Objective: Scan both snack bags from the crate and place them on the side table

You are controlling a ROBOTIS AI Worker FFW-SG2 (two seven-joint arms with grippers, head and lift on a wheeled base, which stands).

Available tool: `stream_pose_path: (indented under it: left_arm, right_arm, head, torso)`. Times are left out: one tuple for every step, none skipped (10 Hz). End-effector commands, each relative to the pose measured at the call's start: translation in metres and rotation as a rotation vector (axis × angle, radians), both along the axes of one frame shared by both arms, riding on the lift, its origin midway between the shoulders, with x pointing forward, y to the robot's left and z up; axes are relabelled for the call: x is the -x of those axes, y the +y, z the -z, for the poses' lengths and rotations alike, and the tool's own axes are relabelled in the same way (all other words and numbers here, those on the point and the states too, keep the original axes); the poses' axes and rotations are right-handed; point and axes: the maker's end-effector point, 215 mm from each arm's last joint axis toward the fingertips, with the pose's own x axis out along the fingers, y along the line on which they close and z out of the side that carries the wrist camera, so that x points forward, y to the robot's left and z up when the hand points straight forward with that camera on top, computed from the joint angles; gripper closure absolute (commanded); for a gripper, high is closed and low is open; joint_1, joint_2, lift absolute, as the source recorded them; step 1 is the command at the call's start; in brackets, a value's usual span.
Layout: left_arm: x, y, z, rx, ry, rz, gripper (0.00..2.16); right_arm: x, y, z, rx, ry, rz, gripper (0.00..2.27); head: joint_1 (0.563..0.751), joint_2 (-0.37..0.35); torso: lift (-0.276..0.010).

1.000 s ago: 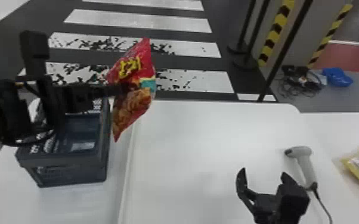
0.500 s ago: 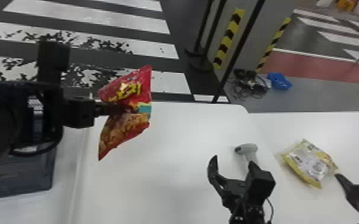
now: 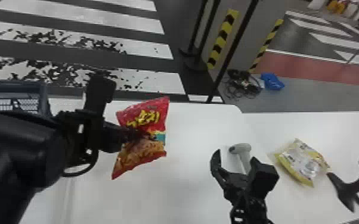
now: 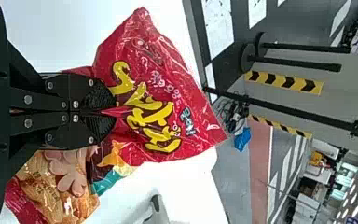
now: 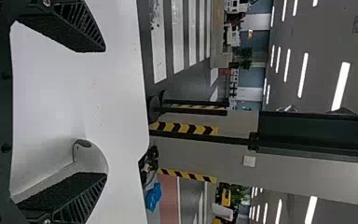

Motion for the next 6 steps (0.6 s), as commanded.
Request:
stream_pose_path:
  left_arm:
    - [0.007,-0.021,0.02,-0.029,-0.013,0.028,2.0]
    - [0.012,-0.025,0.039,-0.06,-0.003,0.026,2.0]
    - [0.016,-0.032,0.055,-0.09,-0.015,0.022,2.0]
    - [0.023,-0.036,0.072,-0.113,-0.008,0.018,2.0]
    - [0.026,-0.039,0.084,-0.131,-0.011,0.008,2.0]
    - [0.027,-0.042,0.091,-0.136,-0.018,-0.008,1.97]
  right_arm:
    - [-0.001,-0.001,0.0,-0.004,-0.001,0.003,0.03]
    - [-0.001,-0.004,0.0,-0.006,0.0,0.008,0.03]
    - [-0.001,-0.004,0.0,-0.012,0.001,0.01,0.03]
    - [-0.002,-0.003,0.0,-0.012,0.0,0.009,0.03]
    - [-0.002,-0.003,0.0,-0.015,0.0,0.01,0.03]
    - [-0.002,-0.002,0.001,-0.016,0.003,0.009,0.03]
  head:
    - [0.695,-0.35]
    - [0.695,-0.35]
    - [0.695,-0.35]
    - [0.695,-0.35]
    - [0.695,-0.35]
    - [0.695,-0.35]
  torso:
    - [-0.095]
    - [-0.095]
    - [-0.095]
    - [-0.095]
    - [-0.095]
    - [-0.095]
